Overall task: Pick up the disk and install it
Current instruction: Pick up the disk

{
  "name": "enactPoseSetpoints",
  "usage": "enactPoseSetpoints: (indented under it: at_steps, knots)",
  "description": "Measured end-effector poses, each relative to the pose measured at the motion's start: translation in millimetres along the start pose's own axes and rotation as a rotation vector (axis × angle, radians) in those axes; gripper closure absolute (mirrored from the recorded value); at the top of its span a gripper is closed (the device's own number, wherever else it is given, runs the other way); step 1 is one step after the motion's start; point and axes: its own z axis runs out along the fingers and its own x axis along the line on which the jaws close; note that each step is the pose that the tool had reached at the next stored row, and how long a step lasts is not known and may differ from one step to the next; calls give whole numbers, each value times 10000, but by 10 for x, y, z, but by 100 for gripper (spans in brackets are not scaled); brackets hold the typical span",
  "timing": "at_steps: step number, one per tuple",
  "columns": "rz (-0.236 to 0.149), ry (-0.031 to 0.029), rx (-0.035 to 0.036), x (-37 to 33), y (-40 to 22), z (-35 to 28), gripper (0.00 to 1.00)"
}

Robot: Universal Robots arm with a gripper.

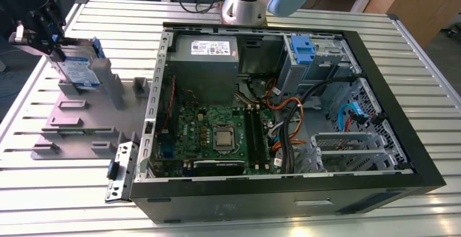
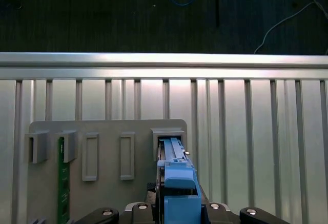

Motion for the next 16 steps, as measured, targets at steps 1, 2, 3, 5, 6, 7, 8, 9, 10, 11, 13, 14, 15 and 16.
enactPoseSetpoints:
  at_steps: [1,2,3,5,6,7,8,9,10,11,13,14,15,16]
  knots:
    - [0,0,0,-1,0,-2,63]
    - [0,0,0,-1,0,-6,63]
    - [0,1,-2,-2,0,-13,63]
    - [0,0,0,-4,1,-35,63]
    - [0,0,0,-5,2,-46,63]
    - [0,1,-1,-7,3,-57,63]
    - [0,0,0,-8,3,-65,63]
    - [0,0,1,-10,3,-75,63]
    - [0,0,0,-12,4,-86,63]
    - [0,0,0,-13,4,-97,63]
    - [0,2,1,-16,6,-119,63]
    - [0,2,1,-17,6,-129,63]
    - [0,2,1,-18,7,-144,63]
    - [1,2,0,-19,8,-159,63]
